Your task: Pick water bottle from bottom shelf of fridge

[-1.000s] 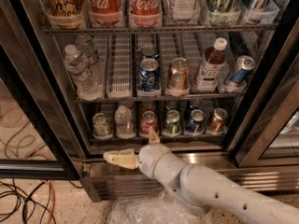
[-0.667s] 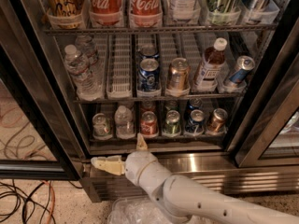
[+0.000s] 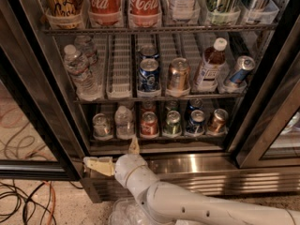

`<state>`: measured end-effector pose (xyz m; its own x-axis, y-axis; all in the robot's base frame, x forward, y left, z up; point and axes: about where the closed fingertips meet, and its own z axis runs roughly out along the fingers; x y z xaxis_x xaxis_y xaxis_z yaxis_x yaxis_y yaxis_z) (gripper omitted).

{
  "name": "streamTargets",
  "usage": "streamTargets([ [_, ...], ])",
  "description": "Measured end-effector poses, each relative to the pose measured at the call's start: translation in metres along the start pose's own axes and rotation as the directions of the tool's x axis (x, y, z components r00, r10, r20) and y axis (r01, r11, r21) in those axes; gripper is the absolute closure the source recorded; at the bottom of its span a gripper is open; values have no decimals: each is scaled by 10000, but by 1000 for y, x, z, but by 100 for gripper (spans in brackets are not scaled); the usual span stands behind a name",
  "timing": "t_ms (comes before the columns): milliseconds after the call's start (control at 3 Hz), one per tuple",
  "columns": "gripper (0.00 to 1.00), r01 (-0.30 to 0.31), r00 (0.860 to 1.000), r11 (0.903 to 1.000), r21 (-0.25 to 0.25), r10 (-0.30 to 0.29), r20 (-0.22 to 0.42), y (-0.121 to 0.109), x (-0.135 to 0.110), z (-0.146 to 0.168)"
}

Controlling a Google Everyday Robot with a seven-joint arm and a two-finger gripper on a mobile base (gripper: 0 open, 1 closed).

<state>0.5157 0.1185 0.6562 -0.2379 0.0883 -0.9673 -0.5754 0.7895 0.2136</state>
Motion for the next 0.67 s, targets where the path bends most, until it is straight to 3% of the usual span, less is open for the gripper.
streamTargets([
  [333,0,0,10000,10000,1,0,0,0,0,0],
  [667,0,474,9988,9968,647,-464,-157,-8,0,5],
])
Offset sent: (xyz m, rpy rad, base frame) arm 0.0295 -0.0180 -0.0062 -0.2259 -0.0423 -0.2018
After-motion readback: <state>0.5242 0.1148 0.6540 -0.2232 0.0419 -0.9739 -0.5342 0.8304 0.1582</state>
